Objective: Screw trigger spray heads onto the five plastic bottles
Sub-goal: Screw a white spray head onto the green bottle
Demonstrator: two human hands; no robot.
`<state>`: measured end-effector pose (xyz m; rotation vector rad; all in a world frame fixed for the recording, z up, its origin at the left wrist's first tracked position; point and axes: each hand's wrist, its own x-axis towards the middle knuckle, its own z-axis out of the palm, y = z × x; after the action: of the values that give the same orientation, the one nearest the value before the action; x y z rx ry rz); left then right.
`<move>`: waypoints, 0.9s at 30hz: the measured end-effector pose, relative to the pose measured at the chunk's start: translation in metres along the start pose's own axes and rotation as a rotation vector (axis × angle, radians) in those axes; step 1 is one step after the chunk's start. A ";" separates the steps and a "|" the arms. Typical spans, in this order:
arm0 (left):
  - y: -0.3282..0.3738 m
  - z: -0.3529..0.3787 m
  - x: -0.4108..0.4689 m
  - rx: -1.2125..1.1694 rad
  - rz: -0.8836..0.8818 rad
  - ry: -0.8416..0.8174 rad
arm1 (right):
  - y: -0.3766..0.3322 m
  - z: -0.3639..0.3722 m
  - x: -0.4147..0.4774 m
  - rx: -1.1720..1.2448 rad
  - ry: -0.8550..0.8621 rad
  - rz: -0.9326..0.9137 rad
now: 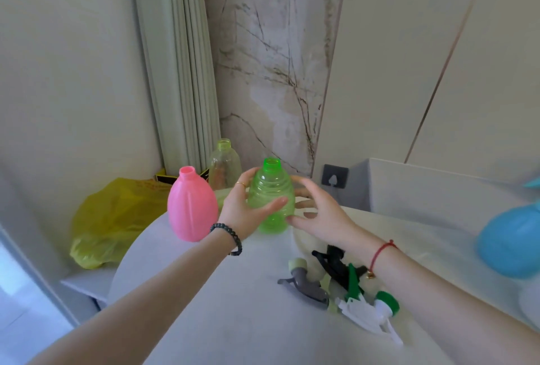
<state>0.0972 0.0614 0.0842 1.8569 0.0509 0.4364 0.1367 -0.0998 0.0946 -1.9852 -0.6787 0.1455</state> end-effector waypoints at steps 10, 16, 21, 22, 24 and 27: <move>0.022 -0.003 -0.115 -0.077 0.007 -0.297 | -0.014 -0.009 -0.127 0.000 -0.138 0.005; 0.003 0.000 -0.141 -0.036 -0.026 -0.357 | 0.001 0.009 -0.156 -0.061 -0.158 0.051; 0.002 0.003 -0.141 -0.044 -0.025 -0.378 | 0.003 -0.028 -0.147 -0.291 -0.102 -0.001; 0.001 0.004 -0.140 -0.047 -0.027 -0.379 | 0.007 -0.038 -0.145 -0.412 -0.077 0.020; 0.001 0.005 -0.140 -0.048 -0.031 -0.382 | 0.020 -0.053 -0.146 -0.641 -0.135 0.085; 0.002 0.007 -0.139 -0.042 -0.038 -0.380 | 0.039 -0.055 -0.153 -0.803 -0.257 0.116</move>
<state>-0.0303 0.0199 0.0464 1.8653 -0.1790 0.0527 0.0448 -0.2362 0.0619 -2.8116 -0.8728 0.2251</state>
